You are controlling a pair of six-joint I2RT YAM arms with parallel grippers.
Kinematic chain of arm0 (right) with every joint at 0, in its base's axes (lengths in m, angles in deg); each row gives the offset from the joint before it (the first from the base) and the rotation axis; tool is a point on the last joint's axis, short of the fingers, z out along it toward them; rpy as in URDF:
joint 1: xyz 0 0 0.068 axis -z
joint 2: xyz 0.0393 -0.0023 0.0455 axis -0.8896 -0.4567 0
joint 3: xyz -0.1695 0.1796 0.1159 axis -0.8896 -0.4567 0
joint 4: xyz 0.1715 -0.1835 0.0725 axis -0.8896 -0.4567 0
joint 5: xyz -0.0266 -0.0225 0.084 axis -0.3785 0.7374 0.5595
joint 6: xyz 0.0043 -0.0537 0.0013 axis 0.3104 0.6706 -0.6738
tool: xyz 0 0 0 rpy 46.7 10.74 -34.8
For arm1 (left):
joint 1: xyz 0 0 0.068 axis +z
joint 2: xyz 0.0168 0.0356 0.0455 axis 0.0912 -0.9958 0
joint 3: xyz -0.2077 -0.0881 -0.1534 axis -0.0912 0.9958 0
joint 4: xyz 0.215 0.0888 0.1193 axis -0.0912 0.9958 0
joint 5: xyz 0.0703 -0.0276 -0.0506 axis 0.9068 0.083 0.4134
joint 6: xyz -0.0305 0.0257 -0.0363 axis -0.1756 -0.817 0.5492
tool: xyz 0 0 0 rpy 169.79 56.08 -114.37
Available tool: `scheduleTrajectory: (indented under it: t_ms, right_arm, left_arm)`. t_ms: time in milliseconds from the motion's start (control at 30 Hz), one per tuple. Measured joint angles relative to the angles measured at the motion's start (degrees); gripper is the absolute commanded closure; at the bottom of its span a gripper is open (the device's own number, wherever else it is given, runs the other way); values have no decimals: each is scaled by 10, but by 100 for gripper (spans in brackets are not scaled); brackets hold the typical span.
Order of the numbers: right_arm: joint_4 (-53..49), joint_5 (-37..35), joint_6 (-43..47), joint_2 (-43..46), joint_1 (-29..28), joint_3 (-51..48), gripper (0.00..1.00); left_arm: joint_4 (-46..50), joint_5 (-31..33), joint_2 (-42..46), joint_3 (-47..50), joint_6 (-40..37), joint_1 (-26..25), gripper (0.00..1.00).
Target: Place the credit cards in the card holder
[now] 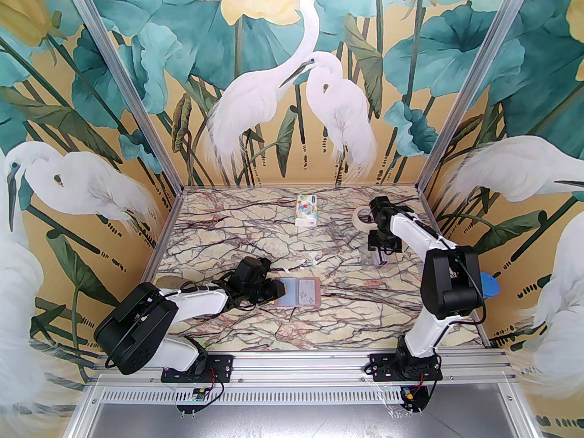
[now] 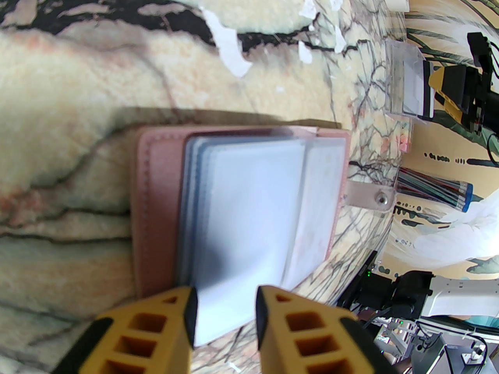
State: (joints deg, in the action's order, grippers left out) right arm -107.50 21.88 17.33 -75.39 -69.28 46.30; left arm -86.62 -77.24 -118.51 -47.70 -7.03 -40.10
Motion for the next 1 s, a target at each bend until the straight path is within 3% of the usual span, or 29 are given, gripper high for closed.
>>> scheduleTrajectory:
  t_ms: [1000]
  right_arm:
    - [-7, 4, 0, -25, 12, 2, 41]
  left_arm:
    - [0, 0, 0, 0, 0, 0, 68]
